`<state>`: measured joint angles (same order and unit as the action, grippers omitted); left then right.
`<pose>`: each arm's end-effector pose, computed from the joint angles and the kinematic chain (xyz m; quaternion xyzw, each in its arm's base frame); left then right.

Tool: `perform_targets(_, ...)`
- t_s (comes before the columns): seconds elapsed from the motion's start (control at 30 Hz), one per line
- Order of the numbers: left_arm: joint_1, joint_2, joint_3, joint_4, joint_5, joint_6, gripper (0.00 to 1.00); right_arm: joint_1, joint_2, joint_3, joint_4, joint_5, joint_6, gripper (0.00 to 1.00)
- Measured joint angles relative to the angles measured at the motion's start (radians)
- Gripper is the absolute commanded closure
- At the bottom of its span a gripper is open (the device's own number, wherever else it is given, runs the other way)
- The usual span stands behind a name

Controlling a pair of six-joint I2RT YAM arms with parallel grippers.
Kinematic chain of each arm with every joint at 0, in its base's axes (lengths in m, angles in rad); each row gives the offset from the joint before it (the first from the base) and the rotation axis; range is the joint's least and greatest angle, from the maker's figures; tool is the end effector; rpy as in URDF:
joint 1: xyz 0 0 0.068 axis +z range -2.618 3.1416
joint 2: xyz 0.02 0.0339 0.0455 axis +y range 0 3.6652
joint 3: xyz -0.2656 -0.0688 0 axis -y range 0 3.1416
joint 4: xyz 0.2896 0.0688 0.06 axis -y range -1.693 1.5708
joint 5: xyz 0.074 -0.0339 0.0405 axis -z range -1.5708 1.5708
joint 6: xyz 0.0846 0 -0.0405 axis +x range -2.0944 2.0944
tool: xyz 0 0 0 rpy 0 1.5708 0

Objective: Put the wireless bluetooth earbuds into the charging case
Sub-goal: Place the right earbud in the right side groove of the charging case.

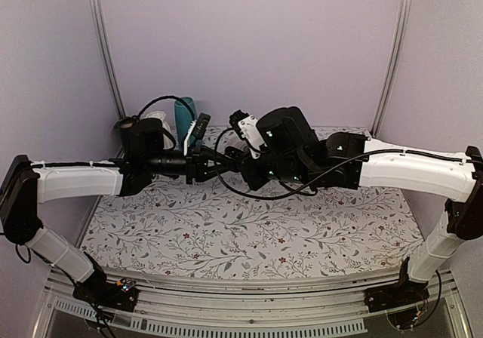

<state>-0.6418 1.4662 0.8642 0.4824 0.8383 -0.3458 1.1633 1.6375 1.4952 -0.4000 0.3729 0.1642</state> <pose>0.2784 -0.2866 0.2475 0.3679 0.6360 -0.5554 0.3894 0.2121 0.4136 0.3180 -0.3298 0.7947 0.1707 0.4802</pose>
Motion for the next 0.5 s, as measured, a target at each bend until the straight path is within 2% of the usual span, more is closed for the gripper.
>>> perform_targets(0.5,0.000,-0.002,-0.034,0.071,0.002,-0.015,1.00,-0.029,-0.011,0.000,0.000,-0.095,0.025,0.82)
